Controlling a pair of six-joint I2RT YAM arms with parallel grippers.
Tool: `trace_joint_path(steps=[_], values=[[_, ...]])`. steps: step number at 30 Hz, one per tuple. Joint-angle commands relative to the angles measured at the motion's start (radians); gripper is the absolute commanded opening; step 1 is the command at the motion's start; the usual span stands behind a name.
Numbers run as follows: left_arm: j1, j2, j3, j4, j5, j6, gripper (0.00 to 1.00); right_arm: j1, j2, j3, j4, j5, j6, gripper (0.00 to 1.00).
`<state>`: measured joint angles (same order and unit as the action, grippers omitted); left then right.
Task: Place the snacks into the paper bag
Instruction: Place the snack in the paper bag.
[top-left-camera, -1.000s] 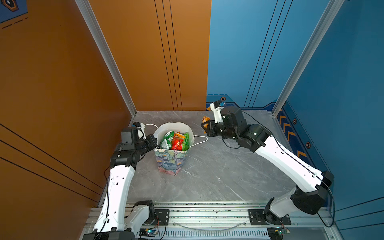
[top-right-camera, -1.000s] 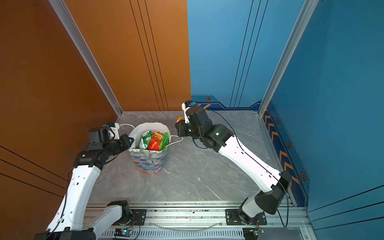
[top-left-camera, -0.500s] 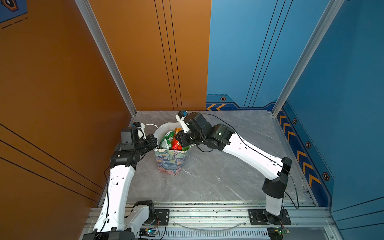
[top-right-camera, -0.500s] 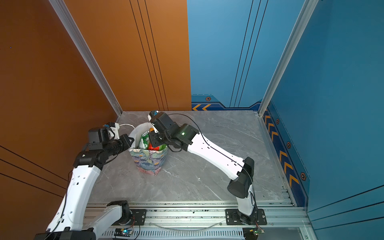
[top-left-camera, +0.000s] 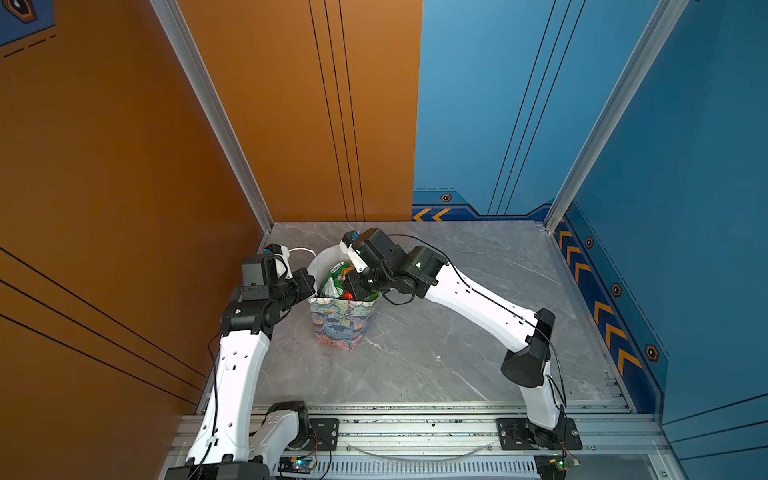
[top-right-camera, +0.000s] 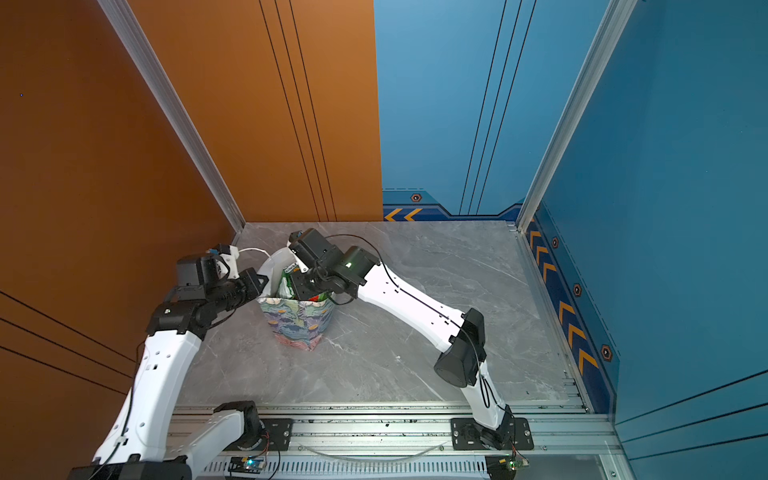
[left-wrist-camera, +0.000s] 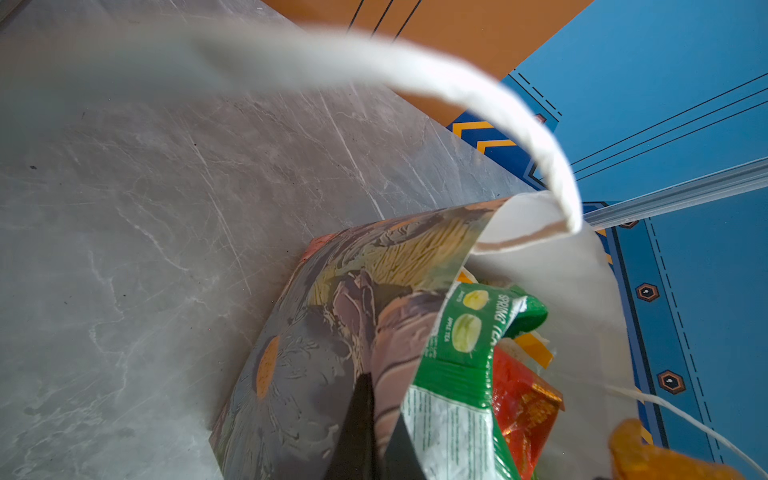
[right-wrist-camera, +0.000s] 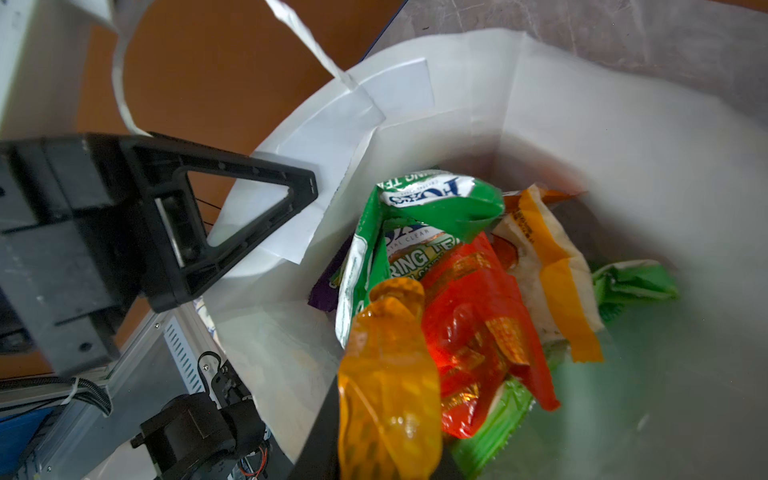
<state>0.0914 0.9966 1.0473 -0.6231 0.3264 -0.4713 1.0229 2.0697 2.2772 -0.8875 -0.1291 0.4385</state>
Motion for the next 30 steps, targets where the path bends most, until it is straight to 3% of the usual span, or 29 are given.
trace_joint_path(steps=[1, 19, 26, 30], values=[[0.005, -0.015, -0.004, 0.072, 0.043, -0.003, 0.05, 0.003, 0.046, 0.056, -0.061, -0.043, 0.013, 0.18], [0.009, -0.015, -0.004, 0.073, 0.048, -0.004, 0.06, 0.007, 0.011, 0.082, -0.102, 0.088, -0.007, 0.54], [0.01, -0.013, -0.003, 0.073, 0.051, -0.005, 0.06, 0.012, -0.078, 0.062, -0.115, 0.195, -0.019, 0.61], [0.009, -0.013, -0.004, 0.073, 0.048, -0.007, 0.06, 0.014, -0.151, -0.029, -0.042, 0.256, 0.014, 0.62]])
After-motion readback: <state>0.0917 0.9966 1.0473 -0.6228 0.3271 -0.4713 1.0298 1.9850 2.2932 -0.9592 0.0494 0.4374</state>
